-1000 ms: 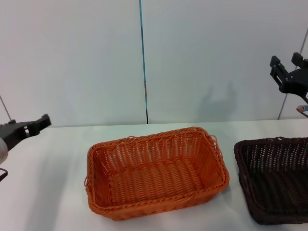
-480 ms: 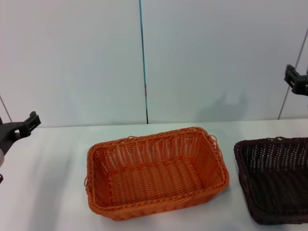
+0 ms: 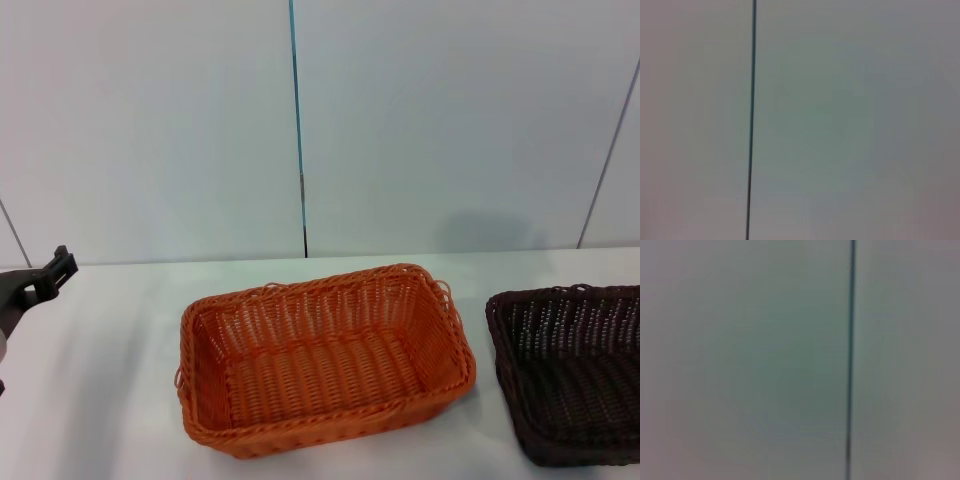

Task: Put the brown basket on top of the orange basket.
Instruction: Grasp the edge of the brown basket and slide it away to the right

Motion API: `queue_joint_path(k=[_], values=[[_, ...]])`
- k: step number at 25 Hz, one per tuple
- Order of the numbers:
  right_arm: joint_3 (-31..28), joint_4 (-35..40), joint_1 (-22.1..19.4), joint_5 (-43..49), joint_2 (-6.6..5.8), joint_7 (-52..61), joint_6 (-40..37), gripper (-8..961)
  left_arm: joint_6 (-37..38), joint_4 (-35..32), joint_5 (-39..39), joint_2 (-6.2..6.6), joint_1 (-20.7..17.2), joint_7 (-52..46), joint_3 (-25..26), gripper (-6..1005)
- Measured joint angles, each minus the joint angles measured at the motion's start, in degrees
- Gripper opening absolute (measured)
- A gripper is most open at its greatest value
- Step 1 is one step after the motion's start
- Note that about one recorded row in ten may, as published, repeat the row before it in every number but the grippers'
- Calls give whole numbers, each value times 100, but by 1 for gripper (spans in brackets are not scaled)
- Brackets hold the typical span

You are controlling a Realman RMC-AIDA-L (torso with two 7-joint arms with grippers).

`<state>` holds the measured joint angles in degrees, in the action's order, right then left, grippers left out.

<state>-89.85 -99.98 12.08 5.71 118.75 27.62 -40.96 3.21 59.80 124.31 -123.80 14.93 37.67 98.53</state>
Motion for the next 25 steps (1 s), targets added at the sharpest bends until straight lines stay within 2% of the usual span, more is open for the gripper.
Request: queue_joint_path(k=[3,9,19,25], values=[[-322,-82,129,-390,1,-574,-651,499,-2,-8,0,2,-20,-17,5,935],[-778,135,234,-976,11,-1216,-1121,500,-27,-12,26,6,-68,-18,10,935],[-1229,685,564,-939,8,-1529,-1928,499,-32,-38,32,15,-96,2,25,935],[-2062,770,793,-925,2,-1831,-2633,499,-44,-92,36,22,-61,18,27,935]])
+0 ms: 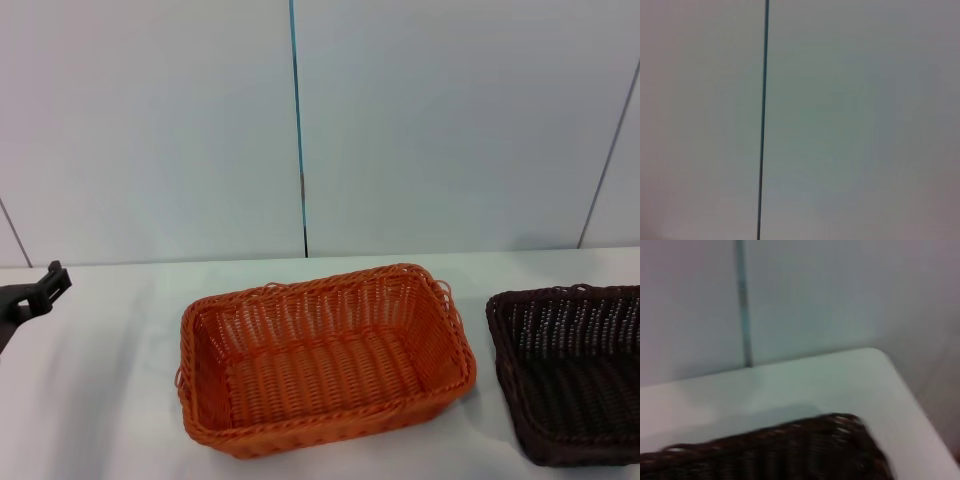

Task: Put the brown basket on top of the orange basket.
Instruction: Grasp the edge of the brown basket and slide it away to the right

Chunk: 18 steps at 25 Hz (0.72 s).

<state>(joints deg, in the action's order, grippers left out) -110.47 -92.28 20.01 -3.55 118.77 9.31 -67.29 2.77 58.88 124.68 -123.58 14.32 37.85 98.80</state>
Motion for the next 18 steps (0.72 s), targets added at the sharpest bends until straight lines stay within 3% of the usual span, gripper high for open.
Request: queue_joint_path(k=[5,10,15,18], values=[[-685,40,37,135,-2,-181,-251,500,-31,-34,3,9,10,2,0,935],[-757,428,220,915,3,-40,-211,500,-82,-35,4,10,14,3,5,935],[-691,929,420,1156,21,36,305,644,-128,-42,4,9,44,3,3,935],[-651,1158,494,1127,23,42,656,656,-197,-43,5,9,52,7,0,935]])
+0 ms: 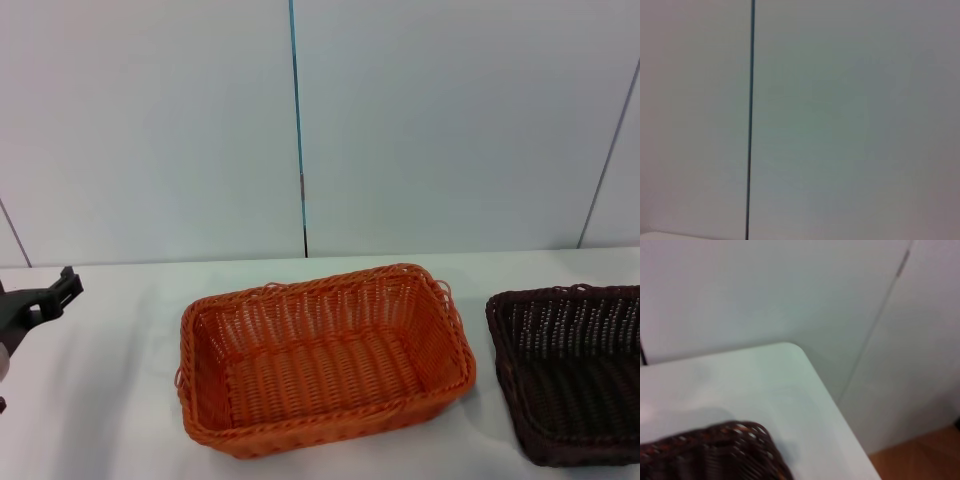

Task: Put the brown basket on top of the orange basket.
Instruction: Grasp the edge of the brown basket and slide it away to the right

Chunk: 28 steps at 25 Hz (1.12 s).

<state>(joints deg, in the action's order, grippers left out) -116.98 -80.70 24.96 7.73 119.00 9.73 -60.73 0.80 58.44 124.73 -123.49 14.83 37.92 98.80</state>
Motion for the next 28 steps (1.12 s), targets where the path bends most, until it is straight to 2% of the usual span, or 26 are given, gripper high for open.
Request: queue_joint_path(k=[10,20,28], values=[[145,626,156,-305,9,2,593,668,-33,6,-1,0,4,5,9,935],[287,881,76,-357,9,11,882,666,-330,-8,6,6,169,57,286,935],[368,971,-42,-327,12,47,1138,664,-357,0,9,9,214,102,295,935]])
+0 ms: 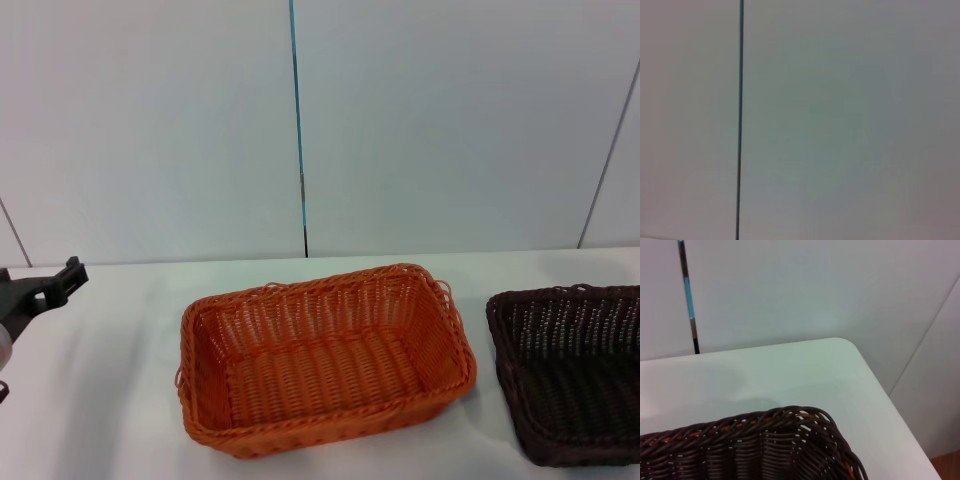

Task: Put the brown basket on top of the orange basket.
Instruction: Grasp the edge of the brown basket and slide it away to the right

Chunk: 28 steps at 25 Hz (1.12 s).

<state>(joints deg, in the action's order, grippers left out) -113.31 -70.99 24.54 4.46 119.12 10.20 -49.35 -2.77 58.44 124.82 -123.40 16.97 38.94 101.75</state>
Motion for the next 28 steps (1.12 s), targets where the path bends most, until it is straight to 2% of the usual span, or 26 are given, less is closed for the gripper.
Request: queue_joint_path(k=[18,28], values=[[71,622,-98,-42,18,17,1037,661,-247,86,-1,-23,17,41,93,935],[99,903,-123,-42,23,138,1241,659,-278,192,-1,-26,11,52,93,935]])
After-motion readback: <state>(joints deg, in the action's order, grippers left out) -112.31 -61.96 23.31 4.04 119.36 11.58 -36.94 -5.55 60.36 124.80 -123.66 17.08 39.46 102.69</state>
